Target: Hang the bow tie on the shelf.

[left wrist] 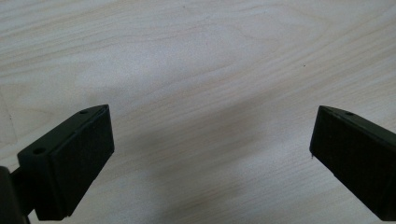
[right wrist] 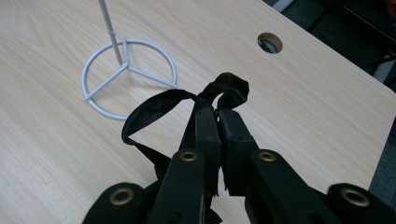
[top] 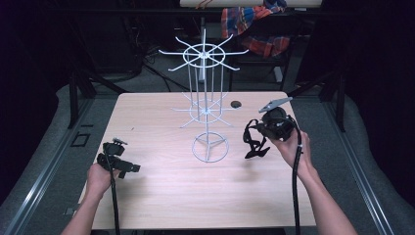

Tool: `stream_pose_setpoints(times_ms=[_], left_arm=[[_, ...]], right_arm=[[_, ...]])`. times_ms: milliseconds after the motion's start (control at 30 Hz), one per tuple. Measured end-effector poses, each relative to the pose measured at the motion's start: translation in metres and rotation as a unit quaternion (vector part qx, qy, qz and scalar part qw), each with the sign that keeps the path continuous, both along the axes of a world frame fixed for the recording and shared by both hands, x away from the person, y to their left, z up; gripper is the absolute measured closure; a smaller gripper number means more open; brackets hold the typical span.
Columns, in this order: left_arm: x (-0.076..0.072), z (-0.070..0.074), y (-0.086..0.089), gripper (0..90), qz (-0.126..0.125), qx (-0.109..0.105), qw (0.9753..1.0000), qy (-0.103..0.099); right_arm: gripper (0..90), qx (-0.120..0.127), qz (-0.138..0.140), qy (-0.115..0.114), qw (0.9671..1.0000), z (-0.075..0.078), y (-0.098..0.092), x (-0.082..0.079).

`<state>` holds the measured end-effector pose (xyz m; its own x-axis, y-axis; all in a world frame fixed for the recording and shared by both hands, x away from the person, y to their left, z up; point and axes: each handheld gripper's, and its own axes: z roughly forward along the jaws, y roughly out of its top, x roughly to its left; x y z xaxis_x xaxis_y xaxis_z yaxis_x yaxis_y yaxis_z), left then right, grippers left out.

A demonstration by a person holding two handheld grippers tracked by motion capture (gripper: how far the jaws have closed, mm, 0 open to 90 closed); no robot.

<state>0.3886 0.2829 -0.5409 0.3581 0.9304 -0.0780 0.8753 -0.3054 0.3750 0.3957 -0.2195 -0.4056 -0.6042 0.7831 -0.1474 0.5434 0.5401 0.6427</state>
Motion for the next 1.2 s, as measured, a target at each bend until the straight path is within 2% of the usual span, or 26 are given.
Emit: stream_pose_setpoints(times_ms=[500,1200], left_arm=[[0.001,0.000,0.000,0.0,-0.001,0.000,1.0000,0.001],[0.001,0.000,-0.001,0.0,-0.002,-0.003,1.0000,0.000]], right_arm=[[87.2,0.013,0.009,-0.020,0.9997,0.010,0.010,0.008],[87.2,0.018,0.010,-0.024,0.9995,0.023,0.016,0.016]])
